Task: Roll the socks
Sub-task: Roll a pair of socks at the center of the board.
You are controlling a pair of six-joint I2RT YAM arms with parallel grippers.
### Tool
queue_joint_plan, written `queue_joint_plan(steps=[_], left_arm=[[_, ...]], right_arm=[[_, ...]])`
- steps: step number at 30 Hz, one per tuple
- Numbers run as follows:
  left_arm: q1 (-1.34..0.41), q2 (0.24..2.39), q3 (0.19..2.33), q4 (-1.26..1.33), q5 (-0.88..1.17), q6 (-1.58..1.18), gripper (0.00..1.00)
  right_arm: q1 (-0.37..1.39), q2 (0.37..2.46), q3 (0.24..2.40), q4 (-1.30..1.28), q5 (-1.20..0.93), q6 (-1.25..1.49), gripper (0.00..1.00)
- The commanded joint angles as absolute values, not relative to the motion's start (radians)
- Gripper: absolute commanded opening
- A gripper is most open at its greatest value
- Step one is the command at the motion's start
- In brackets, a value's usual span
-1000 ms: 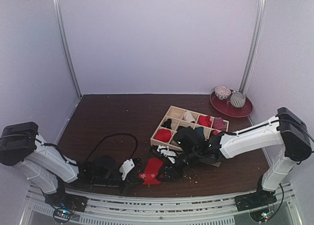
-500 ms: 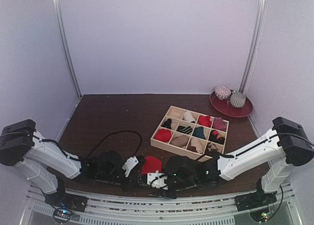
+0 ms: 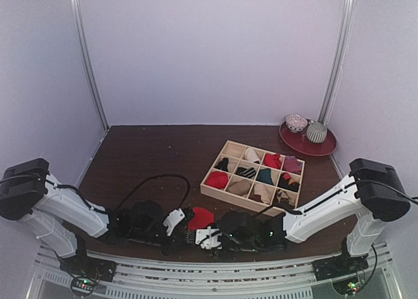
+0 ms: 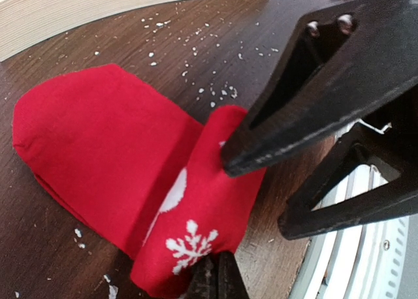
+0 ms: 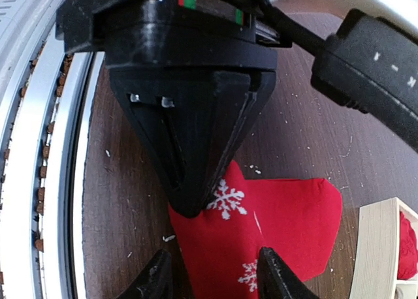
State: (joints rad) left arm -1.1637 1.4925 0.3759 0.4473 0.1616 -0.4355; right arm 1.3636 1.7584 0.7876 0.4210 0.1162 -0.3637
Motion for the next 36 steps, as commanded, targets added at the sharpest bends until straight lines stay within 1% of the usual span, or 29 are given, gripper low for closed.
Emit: queue_joint_plan(steps=[1, 3, 6, 8, 9, 10, 12, 13, 14, 16, 19, 20, 23, 27, 33, 36], left_arm=[[-1.157, 1.509, 0.359, 0.433, 0.184, -0.419, 0.0], [-1.157, 1.505, 0.355, 0.437, 0.185, -0.42, 0.0], [-1.157, 1.487, 0.348, 0.444, 0.182, -0.414, 0.0], [-1.157, 1.473, 0.345, 0.454, 0.183, -0.402, 0.0], [-1.156, 1.465, 0.345, 0.458, 0.182, -0.394, 0.02], [-1.156, 1.455, 0.346, 0.462, 0.181, -0.382, 0.14], [-1.156, 1.427, 0.348, 0.471, 0.18, -0.35, 0.29], [-1.156, 1.408, 0.346, 0.476, 0.176, -0.33, 0.35], [-1.157, 1.386, 0.342, 0.484, 0.167, -0.309, 0.4], [-1.157, 1.334, 0.325, 0.51, 0.149, -0.254, 0.46], [-1.157, 1.276, 0.292, 0.581, 0.144, -0.156, 0.57], [-1.157, 1.272, 0.289, 0.595, 0.137, -0.123, 0.58], [-1.157, 1.299, 0.287, 0.65, 0.134, -0.052, 0.59], [-1.157, 1.393, 0.267, 0.778, 0.163, -0.026, 0.59], [-1.157, 1.573, 0.258, 0.897, 0.16, -0.035, 0.58], [-1.157, 1.619, 0.259, 0.899, 0.148, -0.044, 0.53]], right_arm=[[1.34, 1.814, 0.806, 0.396, 0.131, -0.366, 0.45], [1.327, 1.838, 0.805, 0.373, 0.086, -0.341, 0.45], [1.32, 1.865, 0.797, 0.353, 0.049, -0.304, 0.41], [1.316, 1.878, 0.794, 0.348, 0.034, -0.278, 0.33], [1.312, 1.882, 0.795, 0.343, 0.03, -0.261, 0.29], [1.306, 1.884, 0.796, 0.339, 0.028, -0.239, 0.25], [1.287, 1.881, 0.795, 0.33, 0.009, -0.195, 0.19], [1.274, 1.877, 0.792, 0.324, -0.015, -0.173, 0.14], [1.259, 1.872, 0.788, 0.316, -0.046, -0.152, 0.1], [1.225, 1.867, 0.795, 0.291, -0.134, -0.106, 0.06], [1.176, 1.884, 0.834, 0.21, -0.327, -0.068, 0.05], [1.16, 1.894, 0.85, 0.181, -0.424, -0.065, 0.06], [1.132, 1.928, 0.899, 0.084, -0.555, -0.055, 0.06], [1.111, 1.971, 0.943, -0.017, -0.586, -0.054, 0.07], [1.1, 1.982, 0.949, -0.088, -0.616, -0.099, 0.07], [1.092, 1.979, 0.948, -0.11, -0.623, -0.109, 0.07]])
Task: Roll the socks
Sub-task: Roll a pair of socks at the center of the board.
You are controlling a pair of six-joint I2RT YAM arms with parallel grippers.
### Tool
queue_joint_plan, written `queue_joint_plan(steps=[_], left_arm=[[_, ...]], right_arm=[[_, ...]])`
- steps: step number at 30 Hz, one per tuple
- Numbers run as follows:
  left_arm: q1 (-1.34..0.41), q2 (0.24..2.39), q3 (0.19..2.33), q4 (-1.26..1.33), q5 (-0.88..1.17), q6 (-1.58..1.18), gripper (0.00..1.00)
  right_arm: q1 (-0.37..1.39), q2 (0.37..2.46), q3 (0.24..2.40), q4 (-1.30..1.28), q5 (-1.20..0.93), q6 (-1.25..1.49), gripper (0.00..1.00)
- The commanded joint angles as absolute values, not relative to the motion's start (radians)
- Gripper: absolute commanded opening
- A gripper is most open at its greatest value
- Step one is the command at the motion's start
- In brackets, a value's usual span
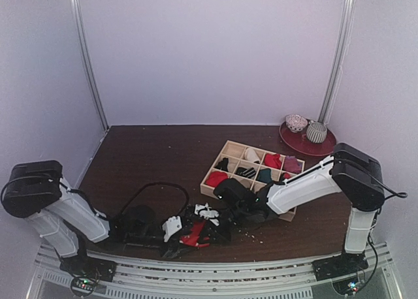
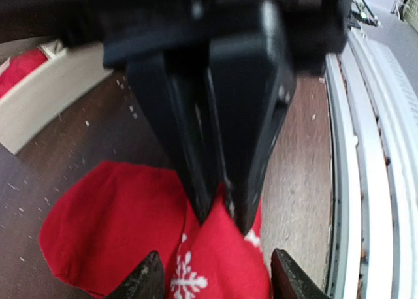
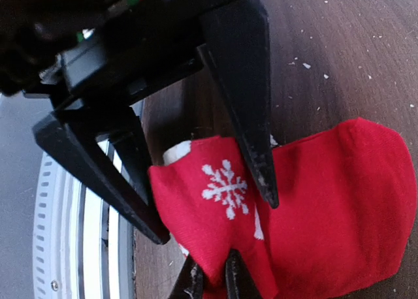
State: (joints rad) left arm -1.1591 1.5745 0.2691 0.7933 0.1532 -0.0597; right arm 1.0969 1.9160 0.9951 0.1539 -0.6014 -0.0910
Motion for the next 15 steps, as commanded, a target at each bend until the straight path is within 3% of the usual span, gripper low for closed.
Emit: queue_joint_plan(steps=[1, 4, 7, 10, 12, 15], left_arm=[[-1.157, 1.633, 0.261, 0.897, 0.149, -0.048, 0.5], [-1.157, 1.659, 0.262, 0.9, 0.163, -0.066, 0.39], [-1.157, 1.672, 0.268, 0.913, 0.194, -0.083, 0.14], [-1.157, 1.669, 0.272, 0.91, 0.191, -0.126, 0.0], [-1.155, 1.663, 0.274, 0.879, 0.159, -0.193, 0.0], [-1.144, 1.667, 0.275, 0.822, 0.164, -0.295, 0.0]], right_arm=[[1.09, 1.979, 0.948, -0.117, -0.623, -0.112, 0.07], [1.086, 1.98, 0.953, -0.118, -0.629, -0.114, 0.07], [1.085, 1.992, 0.966, -0.121, -0.624, -0.113, 0.08], [1.085, 1.991, 0.975, -0.111, -0.605, -0.098, 0.12], [1.085, 1.953, 0.956, -0.063, -0.584, -0.078, 0.19], [1.085, 1.834, 0.889, 0.064, -0.511, -0.048, 0.4]])
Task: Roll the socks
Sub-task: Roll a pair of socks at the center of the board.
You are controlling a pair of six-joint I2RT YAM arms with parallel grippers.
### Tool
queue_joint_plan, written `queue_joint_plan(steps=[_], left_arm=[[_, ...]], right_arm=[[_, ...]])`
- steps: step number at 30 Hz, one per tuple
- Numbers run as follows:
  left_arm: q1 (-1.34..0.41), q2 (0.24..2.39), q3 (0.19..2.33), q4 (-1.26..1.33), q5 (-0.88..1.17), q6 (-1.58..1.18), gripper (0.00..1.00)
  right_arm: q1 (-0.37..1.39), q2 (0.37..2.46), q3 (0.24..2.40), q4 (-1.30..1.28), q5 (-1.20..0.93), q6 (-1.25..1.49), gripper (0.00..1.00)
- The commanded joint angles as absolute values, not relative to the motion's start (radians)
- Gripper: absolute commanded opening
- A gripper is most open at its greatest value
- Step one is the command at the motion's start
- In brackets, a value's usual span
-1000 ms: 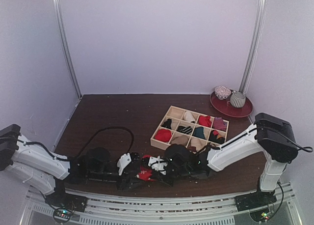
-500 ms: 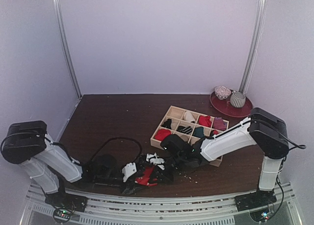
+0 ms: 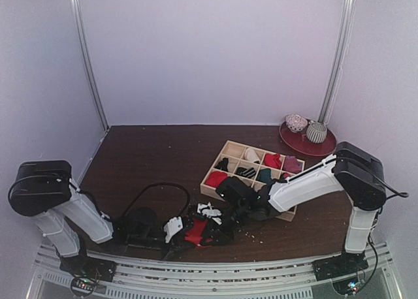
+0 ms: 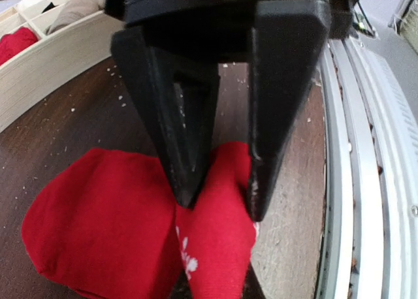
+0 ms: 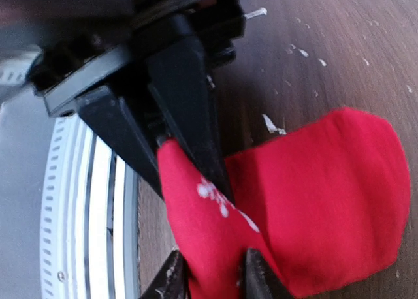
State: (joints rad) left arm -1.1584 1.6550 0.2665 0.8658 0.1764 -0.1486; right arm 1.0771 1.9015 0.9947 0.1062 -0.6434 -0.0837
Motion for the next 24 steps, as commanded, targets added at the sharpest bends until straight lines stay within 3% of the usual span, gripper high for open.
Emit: queue_joint_plan(steps=[1, 5, 10, 24], left_arm=[[-1.141, 1.674, 0.271, 0.814, 0.179, -0.324, 0.0], [-1.135, 1.7, 0.236, 0.836, 0.228, -0.447, 0.0], [-1.122, 1.716, 0.202, 0.89, 0.285, -0.562, 0.0], [-1.118, 1.739, 0.171, 0.931, 0.377, -0.609, 0.0]], right_arm=[[1.087, 1.786, 0.85, 0.122, -0.483, -0.039, 0.43], [1.146, 1.618, 0.732, 0.332, -0.313, -0.095, 0.57], [1.301, 1.642, 0.761, 0.349, -0.015, -0.28, 0.61], [1.356, 1.876, 0.863, 0.407, 0.175, -0.391, 0.58]])
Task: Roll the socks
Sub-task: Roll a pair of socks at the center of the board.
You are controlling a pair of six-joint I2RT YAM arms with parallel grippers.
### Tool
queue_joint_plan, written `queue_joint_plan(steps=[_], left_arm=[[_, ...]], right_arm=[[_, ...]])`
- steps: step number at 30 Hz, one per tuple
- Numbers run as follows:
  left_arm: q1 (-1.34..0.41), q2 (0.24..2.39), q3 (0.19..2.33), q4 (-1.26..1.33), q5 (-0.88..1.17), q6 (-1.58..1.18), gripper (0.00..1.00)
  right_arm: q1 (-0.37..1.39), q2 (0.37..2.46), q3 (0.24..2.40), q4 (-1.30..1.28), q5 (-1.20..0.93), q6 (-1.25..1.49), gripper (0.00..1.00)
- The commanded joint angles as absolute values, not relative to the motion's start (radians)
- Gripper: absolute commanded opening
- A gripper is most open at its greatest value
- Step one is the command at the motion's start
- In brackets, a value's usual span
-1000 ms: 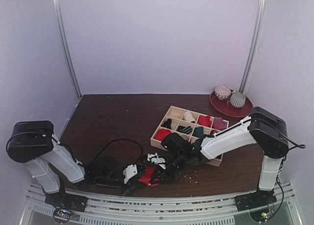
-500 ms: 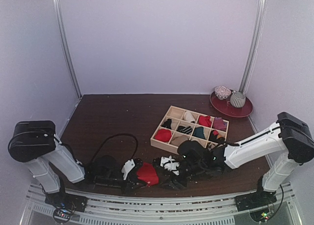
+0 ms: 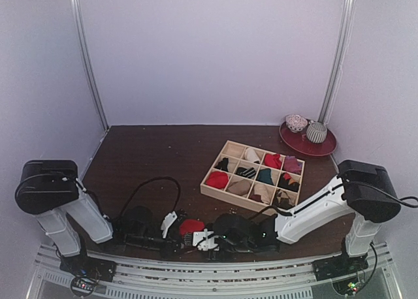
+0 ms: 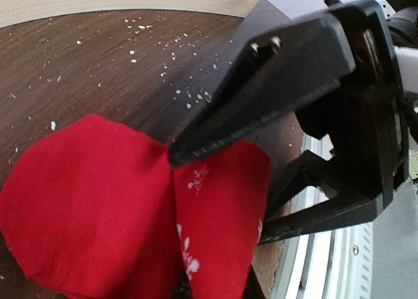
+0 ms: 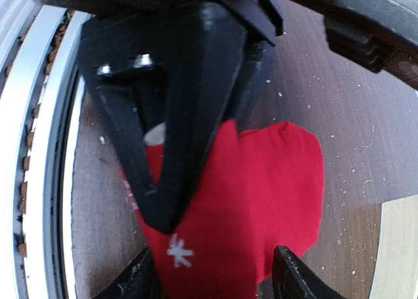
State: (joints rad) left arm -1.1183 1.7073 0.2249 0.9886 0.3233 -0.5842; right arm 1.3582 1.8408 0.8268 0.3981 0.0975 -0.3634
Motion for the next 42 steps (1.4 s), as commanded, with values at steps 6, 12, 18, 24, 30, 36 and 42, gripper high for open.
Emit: queue_joint_plan(steps=[6, 12, 18, 24, 30, 36, 42], left_arm=[[-1.115, 1.739, 0.166, 0.966, 0.389, -0.596, 0.15], [-1.112, 1.474, 0.187, 0.745, 0.254, -0.392, 0.44], [-1.114, 1.204, 0.224, 0.624, 0.16, -0.061, 0.48], [-1.117, 1.291, 0.229, 0.7, 0.217, -0.019, 0.46], [-1.152, 1.429, 0.203, 0.831, 0.215, -0.061, 0.44], [-1.157, 1.515, 0.222, 0.848, 0.227, -0.068, 0.27], [-1.157, 1.595, 0.266, 0.79, 0.202, -0.133, 0.0]], right_arm=[[1.348, 1.872, 0.896, 0.301, 0.077, -0.327, 0.31], [1.299, 1.837, 0.926, 0.089, -0.227, -0.192, 0.25], [1.214, 1.915, 1.002, -0.052, -0.47, -0.035, 0.25], [1.166, 1.955, 1.027, -0.059, -0.575, 0.041, 0.25], [1.148, 1.986, 1.054, -0.101, -0.592, 0.041, 0.25], [1.141, 1.991, 1.063, -0.115, -0.585, 0.036, 0.25], [1.138, 1.966, 1.072, -0.128, -0.525, 0.036, 0.3]])
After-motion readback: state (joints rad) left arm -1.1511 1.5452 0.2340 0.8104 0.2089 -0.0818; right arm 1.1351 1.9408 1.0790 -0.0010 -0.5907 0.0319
